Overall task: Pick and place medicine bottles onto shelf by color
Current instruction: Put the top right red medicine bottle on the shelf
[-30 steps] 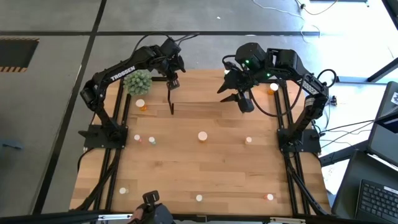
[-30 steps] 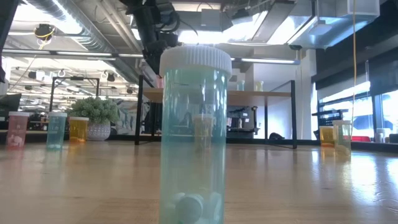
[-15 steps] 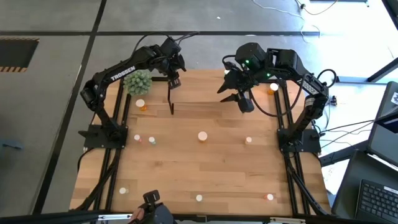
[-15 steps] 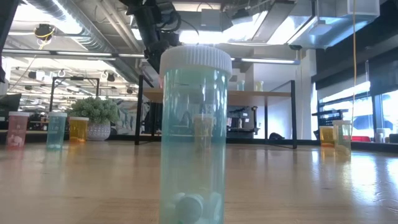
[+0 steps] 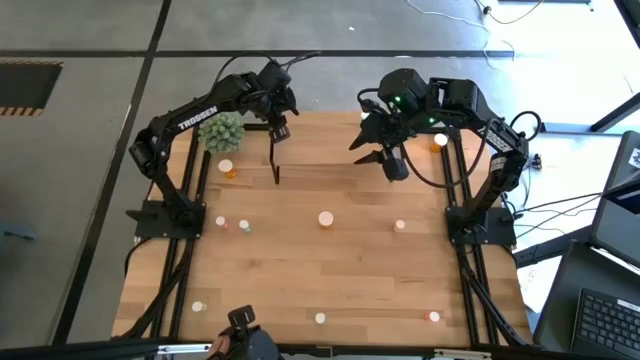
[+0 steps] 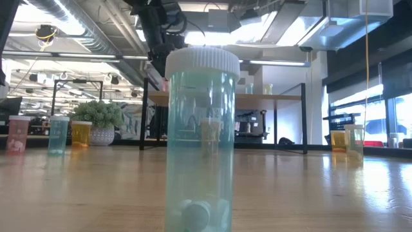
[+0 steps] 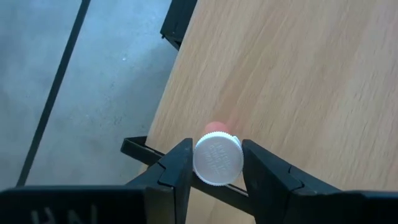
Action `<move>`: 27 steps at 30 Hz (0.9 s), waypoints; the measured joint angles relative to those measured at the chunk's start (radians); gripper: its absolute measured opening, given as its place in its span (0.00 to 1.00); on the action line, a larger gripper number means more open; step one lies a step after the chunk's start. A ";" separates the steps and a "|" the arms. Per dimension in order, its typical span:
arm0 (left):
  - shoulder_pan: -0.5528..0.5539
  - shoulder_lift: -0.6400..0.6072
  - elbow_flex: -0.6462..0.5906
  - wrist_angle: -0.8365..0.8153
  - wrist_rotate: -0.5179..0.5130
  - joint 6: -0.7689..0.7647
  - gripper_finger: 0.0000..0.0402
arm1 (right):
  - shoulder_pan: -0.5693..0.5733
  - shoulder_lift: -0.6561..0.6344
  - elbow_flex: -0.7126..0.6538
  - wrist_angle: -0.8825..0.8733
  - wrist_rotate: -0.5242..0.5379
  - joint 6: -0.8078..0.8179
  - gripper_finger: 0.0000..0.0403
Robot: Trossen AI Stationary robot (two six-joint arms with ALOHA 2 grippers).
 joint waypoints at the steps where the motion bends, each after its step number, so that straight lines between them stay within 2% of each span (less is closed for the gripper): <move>1: 0.000 0.000 0.000 0.000 0.000 0.000 0.29 | 0.000 0.000 0.000 0.000 0.000 0.000 0.43; 27: 0.000 0.000 0.000 -0.020 0.020 0.003 0.29 | 0.000 0.000 0.000 0.000 0.000 0.000 0.43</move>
